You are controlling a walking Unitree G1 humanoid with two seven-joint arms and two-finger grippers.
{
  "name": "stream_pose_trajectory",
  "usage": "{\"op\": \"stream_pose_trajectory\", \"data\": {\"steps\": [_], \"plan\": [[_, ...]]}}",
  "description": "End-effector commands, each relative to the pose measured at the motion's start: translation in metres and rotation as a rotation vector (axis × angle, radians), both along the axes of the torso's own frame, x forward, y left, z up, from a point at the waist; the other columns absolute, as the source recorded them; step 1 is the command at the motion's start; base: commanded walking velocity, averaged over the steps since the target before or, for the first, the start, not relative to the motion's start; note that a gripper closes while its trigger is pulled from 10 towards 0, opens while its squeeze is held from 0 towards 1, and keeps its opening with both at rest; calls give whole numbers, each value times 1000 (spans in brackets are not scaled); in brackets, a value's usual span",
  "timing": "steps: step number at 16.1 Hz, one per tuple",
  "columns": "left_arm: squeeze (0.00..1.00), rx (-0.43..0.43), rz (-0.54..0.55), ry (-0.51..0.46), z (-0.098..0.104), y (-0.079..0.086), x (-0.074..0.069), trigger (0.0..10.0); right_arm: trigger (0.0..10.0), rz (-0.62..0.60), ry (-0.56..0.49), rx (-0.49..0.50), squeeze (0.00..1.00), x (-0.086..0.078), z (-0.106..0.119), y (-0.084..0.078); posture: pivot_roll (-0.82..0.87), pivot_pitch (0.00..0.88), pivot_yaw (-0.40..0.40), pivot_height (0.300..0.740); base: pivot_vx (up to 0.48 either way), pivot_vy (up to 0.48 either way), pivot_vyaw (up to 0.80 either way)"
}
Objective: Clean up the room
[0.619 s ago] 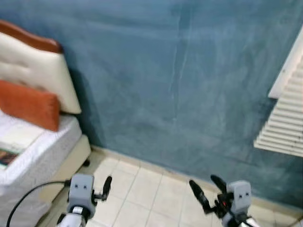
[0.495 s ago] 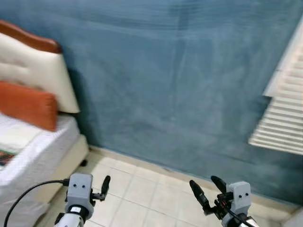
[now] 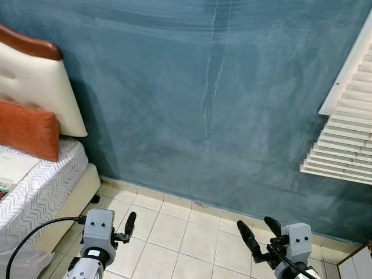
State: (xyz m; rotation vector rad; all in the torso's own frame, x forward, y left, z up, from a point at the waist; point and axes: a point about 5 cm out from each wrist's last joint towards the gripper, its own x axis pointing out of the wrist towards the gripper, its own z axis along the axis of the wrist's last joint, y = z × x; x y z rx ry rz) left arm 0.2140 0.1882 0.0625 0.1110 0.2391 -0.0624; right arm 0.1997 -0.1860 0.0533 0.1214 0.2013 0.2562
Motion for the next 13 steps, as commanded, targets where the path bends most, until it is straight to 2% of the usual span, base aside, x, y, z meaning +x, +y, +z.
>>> {"op": "stream_pose_trajectory", "data": {"steps": [1, 6, 8, 10, 11, 12, 13], "plan": [[0, 16, -44, 34, -7, -8, 9, 10000, 10000, -57, 15, -20, 0, 6, -3, -10, -60, 0, -11, 740, 0, 0, 0], [0, 29, -27, 42, -9, -4, 8, 10000, 10000, -49, 34, -1, 0, 12, -6, -9, -10, 0, -33, 740, 0, 0, 0], [0, 32, -5, 66, -13, -2, -5, 10000, 10000, -29, 39, 4, 0, 16, -6, -6, 11, 0, -45, 740, 0, 0, 0], [0, 45, -32, 102, -18, -2, -15, 10000, 10000, -52, 59, 19, 0, 5, -10, -8, -10, 22, -22, 740, 0, 0, 0], [0, 48, -37, 109, -19, -2, -15, 10000, 10000, -59, 63, 20, 0, 3, -11, -8, -10, 22, -22, 740, 0, 0, 0], [0, 61, -80, 118, -17, -1, -16, 10000, 10000, -125, 77, 44, 0, -11, -15, -12, -36, 36, 36, 740, 0, 0, 0], [0, 77, -113, 117, -12, 0, -12, 10000, 10000, -160, 80, 56, 0, -13, -16, -13, -42, 41, 59, 740, 0, 0, 0]]}}
